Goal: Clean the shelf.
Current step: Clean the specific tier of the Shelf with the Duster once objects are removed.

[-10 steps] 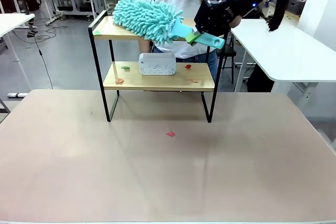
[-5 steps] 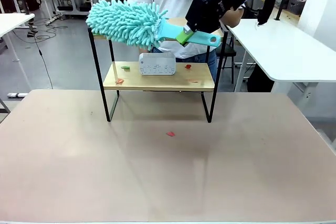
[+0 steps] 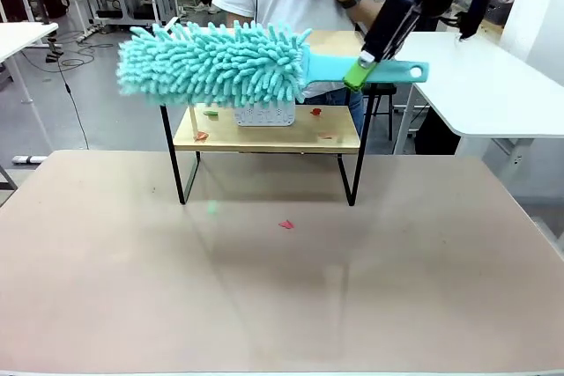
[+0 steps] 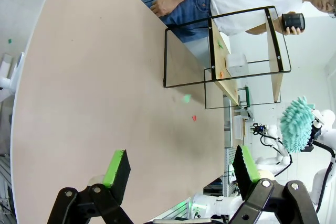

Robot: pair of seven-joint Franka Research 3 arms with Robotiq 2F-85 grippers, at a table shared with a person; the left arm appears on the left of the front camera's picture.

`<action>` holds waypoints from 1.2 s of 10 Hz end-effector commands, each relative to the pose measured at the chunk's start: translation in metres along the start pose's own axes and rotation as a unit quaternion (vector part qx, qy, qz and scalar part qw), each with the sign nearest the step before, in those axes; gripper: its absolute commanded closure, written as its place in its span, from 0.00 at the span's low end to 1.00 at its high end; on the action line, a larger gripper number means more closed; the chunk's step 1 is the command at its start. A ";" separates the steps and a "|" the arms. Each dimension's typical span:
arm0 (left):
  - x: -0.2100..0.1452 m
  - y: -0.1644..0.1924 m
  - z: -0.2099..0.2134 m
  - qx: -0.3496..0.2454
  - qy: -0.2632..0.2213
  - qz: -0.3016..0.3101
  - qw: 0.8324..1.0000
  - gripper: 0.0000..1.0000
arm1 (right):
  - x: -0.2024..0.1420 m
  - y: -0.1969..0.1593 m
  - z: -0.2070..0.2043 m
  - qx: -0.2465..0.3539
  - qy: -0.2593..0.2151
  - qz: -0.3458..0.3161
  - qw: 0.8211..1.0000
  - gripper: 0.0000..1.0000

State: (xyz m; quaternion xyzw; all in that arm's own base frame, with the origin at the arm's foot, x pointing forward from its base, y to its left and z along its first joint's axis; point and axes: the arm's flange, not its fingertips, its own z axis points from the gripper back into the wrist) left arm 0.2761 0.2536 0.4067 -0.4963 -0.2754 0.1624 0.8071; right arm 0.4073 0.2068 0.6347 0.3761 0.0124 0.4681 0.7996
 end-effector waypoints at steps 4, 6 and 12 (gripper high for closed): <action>0.000 0.000 0.000 -0.010 -0.006 -0.012 1.000 0.00 | -0.040 -0.006 0.028 0.050 -0.064 0.025 0.996 0.87; 0.000 0.000 0.000 -0.010 -0.006 -0.012 1.000 0.00 | -0.112 -0.008 0.058 0.070 -0.133 -0.009 0.989 0.87; 0.000 0.000 0.000 -0.010 -0.006 -0.012 1.000 0.00 | -0.377 -0.035 0.083 0.063 -0.372 -0.237 0.895 0.87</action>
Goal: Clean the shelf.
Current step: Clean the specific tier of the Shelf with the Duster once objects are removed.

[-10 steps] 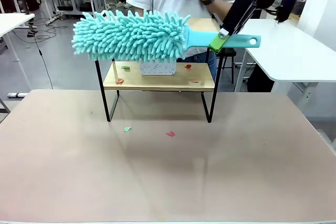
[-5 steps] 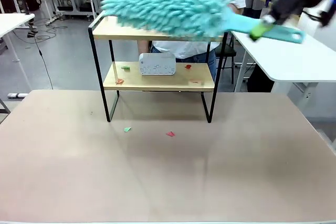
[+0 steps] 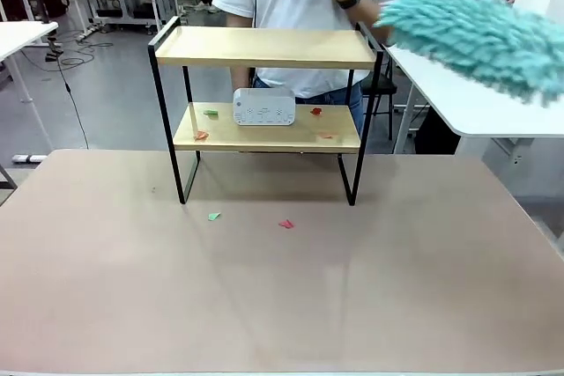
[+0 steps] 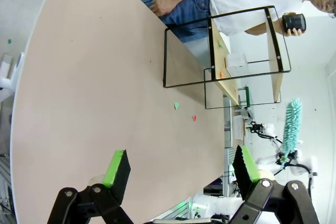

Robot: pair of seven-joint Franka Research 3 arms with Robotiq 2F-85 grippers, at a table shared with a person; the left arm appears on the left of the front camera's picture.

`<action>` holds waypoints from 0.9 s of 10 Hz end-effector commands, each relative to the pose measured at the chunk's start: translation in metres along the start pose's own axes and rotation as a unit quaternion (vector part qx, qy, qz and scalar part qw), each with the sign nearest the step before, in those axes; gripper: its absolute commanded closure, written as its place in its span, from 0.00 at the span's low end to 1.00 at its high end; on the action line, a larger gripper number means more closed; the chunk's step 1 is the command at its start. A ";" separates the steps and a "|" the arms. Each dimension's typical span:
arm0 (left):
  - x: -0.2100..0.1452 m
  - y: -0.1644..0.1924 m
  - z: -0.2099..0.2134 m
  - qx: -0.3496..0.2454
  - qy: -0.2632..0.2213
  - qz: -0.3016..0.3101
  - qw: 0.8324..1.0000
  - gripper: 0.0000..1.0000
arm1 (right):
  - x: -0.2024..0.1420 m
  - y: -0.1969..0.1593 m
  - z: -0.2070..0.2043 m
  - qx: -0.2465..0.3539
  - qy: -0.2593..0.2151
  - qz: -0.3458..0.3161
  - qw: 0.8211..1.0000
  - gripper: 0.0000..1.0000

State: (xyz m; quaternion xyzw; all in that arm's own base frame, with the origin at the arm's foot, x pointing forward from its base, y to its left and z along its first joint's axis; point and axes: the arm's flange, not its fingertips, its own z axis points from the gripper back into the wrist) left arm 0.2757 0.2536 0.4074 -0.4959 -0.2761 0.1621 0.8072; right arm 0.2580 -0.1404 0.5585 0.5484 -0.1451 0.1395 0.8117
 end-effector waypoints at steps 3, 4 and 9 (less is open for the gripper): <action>0.000 0.000 -0.001 -0.010 -0.006 -0.011 1.000 0.00 | -0.087 -0.059 -0.003 0.021 -0.157 -0.104 0.982 0.87; 0.000 0.000 -0.001 -0.010 -0.006 -0.011 1.000 0.00 | -0.109 -0.079 -0.010 0.035 -0.163 -0.139 0.976 0.87; 0.000 0.000 -0.001 -0.010 -0.006 -0.011 1.000 0.00 | -0.108 -0.089 0.003 0.034 -0.153 -0.142 0.977 0.87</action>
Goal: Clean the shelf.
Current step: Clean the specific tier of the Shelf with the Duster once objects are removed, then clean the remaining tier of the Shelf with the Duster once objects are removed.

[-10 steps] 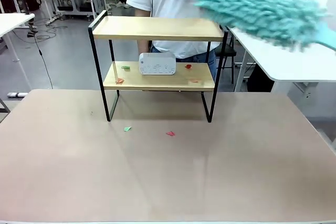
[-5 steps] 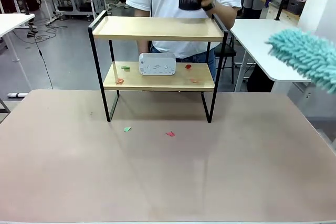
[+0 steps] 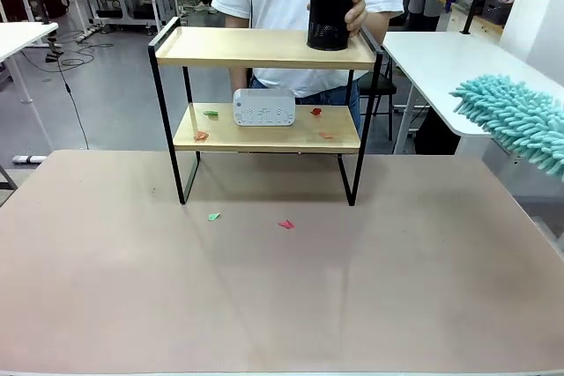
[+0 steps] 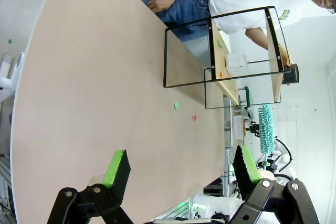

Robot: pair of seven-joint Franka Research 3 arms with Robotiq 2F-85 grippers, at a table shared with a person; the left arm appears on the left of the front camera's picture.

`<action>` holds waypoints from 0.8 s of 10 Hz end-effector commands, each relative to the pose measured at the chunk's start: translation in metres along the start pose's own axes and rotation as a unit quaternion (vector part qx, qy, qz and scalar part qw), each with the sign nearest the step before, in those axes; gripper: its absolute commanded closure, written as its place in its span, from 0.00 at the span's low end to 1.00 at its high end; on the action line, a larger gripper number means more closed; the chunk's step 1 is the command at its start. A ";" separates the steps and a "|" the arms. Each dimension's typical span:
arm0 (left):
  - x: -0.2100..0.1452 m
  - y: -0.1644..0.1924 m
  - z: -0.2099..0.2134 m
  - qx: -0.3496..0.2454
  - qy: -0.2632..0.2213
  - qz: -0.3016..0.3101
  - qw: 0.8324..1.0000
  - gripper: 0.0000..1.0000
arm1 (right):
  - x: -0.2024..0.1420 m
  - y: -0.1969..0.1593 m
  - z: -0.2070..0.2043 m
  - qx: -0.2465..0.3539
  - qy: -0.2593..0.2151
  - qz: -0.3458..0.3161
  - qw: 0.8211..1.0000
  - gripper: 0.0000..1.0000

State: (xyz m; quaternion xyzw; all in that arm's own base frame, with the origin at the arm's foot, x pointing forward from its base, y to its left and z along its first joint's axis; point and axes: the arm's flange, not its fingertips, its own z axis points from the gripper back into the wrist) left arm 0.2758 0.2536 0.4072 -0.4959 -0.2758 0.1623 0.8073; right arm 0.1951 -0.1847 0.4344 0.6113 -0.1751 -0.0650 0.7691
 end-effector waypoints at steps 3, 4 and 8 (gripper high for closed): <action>0.000 0.000 0.000 -0.011 -0.006 -0.011 1.000 0.00 | -0.001 0.008 0.000 -0.004 -0.002 0.012 1.000 0.87; 0.000 0.000 0.000 -0.011 -0.006 -0.011 1.000 0.00 | -0.001 0.008 0.000 -0.004 -0.002 0.012 1.000 0.87; 0.000 0.000 0.000 -0.011 -0.006 -0.011 1.000 0.00 | -0.001 0.008 0.000 -0.004 -0.002 0.012 1.000 0.87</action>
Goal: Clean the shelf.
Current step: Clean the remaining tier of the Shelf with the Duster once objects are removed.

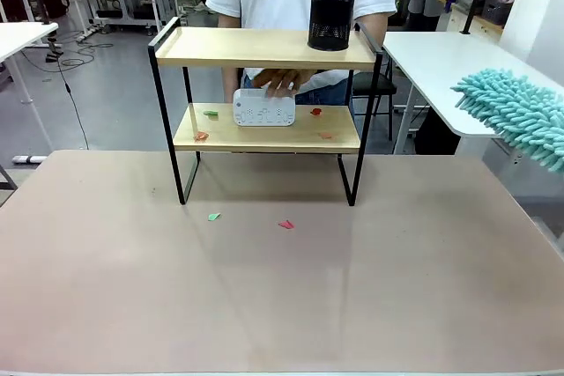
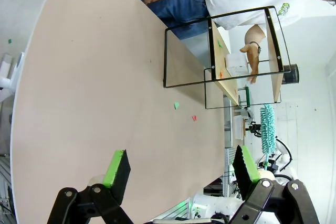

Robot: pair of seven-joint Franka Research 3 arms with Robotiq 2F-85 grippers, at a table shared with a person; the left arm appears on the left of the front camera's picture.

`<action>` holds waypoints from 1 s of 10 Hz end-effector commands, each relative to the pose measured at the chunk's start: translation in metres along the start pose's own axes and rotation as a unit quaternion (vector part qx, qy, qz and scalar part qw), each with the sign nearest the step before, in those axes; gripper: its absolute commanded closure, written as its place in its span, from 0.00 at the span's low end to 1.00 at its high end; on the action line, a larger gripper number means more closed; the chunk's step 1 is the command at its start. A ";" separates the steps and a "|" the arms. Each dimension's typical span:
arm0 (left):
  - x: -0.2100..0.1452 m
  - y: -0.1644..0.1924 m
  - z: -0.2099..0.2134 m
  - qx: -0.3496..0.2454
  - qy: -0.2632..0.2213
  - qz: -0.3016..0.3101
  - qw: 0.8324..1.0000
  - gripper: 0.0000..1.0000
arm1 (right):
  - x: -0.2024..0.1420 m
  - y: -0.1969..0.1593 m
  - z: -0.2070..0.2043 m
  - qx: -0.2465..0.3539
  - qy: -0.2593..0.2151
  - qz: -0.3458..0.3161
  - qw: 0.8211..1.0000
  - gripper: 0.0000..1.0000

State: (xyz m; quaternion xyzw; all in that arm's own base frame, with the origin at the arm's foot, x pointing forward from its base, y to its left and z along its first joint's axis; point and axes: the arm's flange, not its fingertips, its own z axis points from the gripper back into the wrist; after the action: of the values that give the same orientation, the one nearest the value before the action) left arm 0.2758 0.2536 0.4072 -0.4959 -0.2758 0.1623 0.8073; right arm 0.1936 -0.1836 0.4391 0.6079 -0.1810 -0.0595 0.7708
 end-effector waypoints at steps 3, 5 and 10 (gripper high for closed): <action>0.000 0.000 0.000 -0.011 -0.006 -0.011 1.000 0.00 | 0.000 0.003 0.000 -0.002 -0.001 0.004 1.000 0.87; 0.000 0.000 0.000 -0.011 -0.006 -0.011 1.000 0.00 | 0.000 0.003 0.000 -0.002 -0.001 0.004 1.000 0.87; 0.000 0.000 0.000 -0.011 -0.006 -0.011 1.000 0.00 | -0.018 0.018 -0.012 0.010 -0.008 0.017 1.000 0.87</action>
State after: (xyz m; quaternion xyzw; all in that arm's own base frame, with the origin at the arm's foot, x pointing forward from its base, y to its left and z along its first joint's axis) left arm 0.2758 0.2536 0.4071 -0.4959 -0.2757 0.1623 0.8073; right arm 0.1926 -0.1826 0.4421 0.6087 -0.1840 -0.0562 0.7697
